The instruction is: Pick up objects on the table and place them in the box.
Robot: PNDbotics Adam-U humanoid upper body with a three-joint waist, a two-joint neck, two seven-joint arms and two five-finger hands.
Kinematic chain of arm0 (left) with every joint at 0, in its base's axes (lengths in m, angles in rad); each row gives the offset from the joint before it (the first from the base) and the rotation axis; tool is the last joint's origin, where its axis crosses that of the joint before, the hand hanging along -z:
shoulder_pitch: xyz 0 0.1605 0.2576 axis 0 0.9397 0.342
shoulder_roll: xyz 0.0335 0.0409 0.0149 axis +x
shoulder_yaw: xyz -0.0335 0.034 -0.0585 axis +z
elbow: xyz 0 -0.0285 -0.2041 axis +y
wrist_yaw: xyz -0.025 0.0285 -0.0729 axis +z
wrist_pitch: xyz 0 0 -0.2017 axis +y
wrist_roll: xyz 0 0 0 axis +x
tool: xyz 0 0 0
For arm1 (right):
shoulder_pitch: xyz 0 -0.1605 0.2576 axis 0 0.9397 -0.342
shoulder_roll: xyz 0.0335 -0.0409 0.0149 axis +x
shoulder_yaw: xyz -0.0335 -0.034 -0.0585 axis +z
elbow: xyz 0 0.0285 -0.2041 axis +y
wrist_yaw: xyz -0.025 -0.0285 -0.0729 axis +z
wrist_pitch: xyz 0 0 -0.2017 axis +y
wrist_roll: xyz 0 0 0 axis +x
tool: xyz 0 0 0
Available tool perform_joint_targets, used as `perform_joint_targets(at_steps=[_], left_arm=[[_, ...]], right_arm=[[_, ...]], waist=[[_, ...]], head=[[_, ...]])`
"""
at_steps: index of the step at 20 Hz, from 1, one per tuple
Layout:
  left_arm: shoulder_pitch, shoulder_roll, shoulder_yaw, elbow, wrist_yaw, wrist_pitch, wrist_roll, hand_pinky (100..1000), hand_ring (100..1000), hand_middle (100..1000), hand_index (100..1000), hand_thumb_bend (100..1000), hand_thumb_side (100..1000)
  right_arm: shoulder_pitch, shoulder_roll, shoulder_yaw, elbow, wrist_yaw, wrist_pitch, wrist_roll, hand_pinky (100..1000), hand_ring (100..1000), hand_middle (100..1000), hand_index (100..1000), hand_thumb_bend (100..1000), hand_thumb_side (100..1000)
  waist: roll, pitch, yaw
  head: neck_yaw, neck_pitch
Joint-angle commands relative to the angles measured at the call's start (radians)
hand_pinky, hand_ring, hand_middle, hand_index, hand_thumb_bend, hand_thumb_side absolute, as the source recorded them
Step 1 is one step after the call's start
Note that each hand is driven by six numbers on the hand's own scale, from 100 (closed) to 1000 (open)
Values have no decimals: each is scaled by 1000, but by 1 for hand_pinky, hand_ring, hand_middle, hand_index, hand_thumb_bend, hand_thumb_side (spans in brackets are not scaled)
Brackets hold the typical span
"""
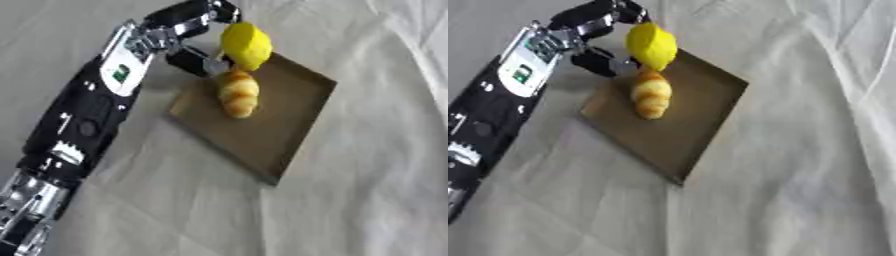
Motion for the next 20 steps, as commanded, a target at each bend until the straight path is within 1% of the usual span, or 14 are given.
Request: perform_joint_targets(at_steps=[1,3,5,6,7,8,9,10,12,13,14,16,18,20], left_arm=[[-8,-19,20,8,-65,-84,-66,821,760,570,651,100,133],[0,-30,22,15,-94,-81,-54,824,768,582,662,100,115],[8,-35,18,19,-125,-85,-46,845,810,636,718,100,100],[11,-37,16,20,-142,-87,-45,874,867,720,799,100,100],[14,-39,14,22,-159,-88,-46,898,909,769,858,100,100],[16,-40,12,25,-176,-90,-49,937,970,833,924,100,129],[17,-41,11,26,-189,-92,-51,960,1000,870,957,100,183],[18,-41,12,26,-199,-94,-51,986,1000,906,981,133,296],[18,-40,15,22,-214,-97,-40,1000,1000,933,1000,238,505],[19,-39,15,18,-220,-99,-32,1000,1000,938,1000,254,544],[19,-38,14,13,-226,-104,-24,1000,1000,959,1000,325,674],[20,-36,12,-1,-234,-115,-9,1000,1000,967,1000,349,724],[21,-33,13,-20,-229,-123,5,1000,1000,966,1000,351,711],[22,-28,17,-45,-206,-125,12,1000,1000,960,1000,331,692]], right_arm=[[-9,-32,-4,-16,-18,2,13,951,673,716,872,100,593],[-12,-29,-5,-16,-22,8,16,952,672,715,872,100,595],[-14,-26,-6,-16,-25,14,19,952,672,714,872,100,596],[-15,-25,-6,-16,-26,16,19,952,672,714,872,100,596],[-16,-25,-6,-16,-27,17,20,953,672,714,872,100,595],[-16,-25,-6,-16,-28,18,21,953,672,714,872,100,595],[-17,-25,-6,-16,-29,19,22,953,672,714,872,100,595],[-17,-26,-6,-16,-29,19,23,953,672,714,871,100,595],[-16,-25,-6,-16,-29,21,24,953,671,713,871,100,595],[-15,-25,-6,-16,-29,23,24,953,671,713,871,100,595],[-14,-25,-6,-16,-29,24,24,953,671,713,871,100,595],[-12,-24,-6,-16,-28,26,24,954,672,714,871,100,595],[-10,-24,-7,-16,-29,27,25,955,673,715,871,100,594],[-7,-25,-8,-16,-30,26,25,955,674,715,871,100,594]], waist=[[-3,-30,-6],[-1,-29,-10],[1,-28,-11],[2,-28,-12],[2,-28,-13],[2,-28,-13],[3,-28,-13],[3,-28,-13],[2,-29,-11],[2,-30,-10],[2,-31,-9],[2,-32,-8],[2,-34,-6],[2,-37,-4]], head=[[6,-10],[3,-10],[-2,-11],[-4,-11],[-5,-11],[-7,-11],[-8,-11],[-8,-11],[-8,-12],[-8,-13],[-8,-13],[-8,-13],[-9,-14],[-10,-15]])
